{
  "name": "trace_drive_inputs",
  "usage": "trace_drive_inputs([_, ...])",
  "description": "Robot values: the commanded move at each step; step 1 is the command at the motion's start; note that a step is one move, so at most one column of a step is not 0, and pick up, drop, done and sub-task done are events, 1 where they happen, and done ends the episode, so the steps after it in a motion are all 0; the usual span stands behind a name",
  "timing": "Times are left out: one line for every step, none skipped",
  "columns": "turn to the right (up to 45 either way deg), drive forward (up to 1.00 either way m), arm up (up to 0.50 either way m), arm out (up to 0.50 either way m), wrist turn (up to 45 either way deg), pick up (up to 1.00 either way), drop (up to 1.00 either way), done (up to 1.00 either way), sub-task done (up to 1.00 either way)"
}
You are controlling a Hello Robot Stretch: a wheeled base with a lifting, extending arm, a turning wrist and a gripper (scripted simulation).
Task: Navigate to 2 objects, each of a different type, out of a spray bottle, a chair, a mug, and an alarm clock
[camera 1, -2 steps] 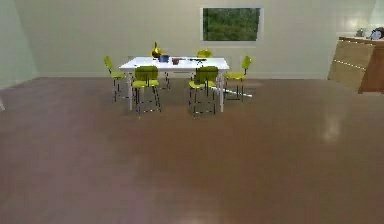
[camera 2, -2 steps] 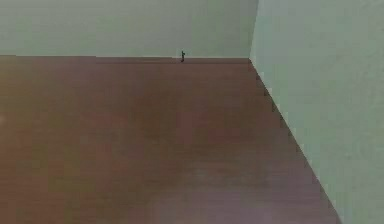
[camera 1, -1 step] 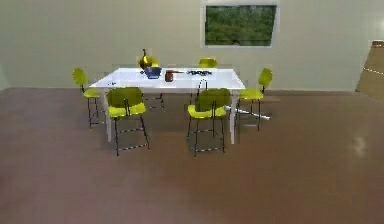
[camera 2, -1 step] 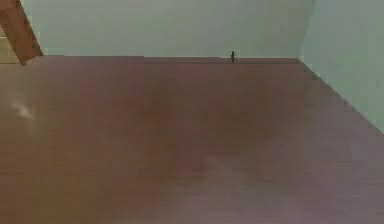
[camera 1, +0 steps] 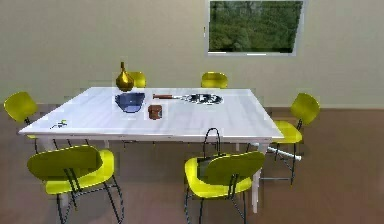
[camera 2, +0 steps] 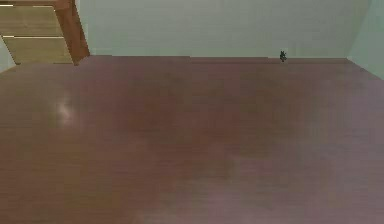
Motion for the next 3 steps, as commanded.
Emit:
trace_drive_inputs([-6.0, 0.00, 0.00, 0.00, 0.0, 0.00, 0.00, 0.00, 0.00])
trace_drive_inputs([0.0, 0.50, 0.00, 0.00, 0.0, 0.00, 0.00, 0.00, 0.00])
trace_drive_inputs([0.0, 0.00, 0.00, 0.00, 0.0, 0.00, 0.00, 1.00, 0.00])
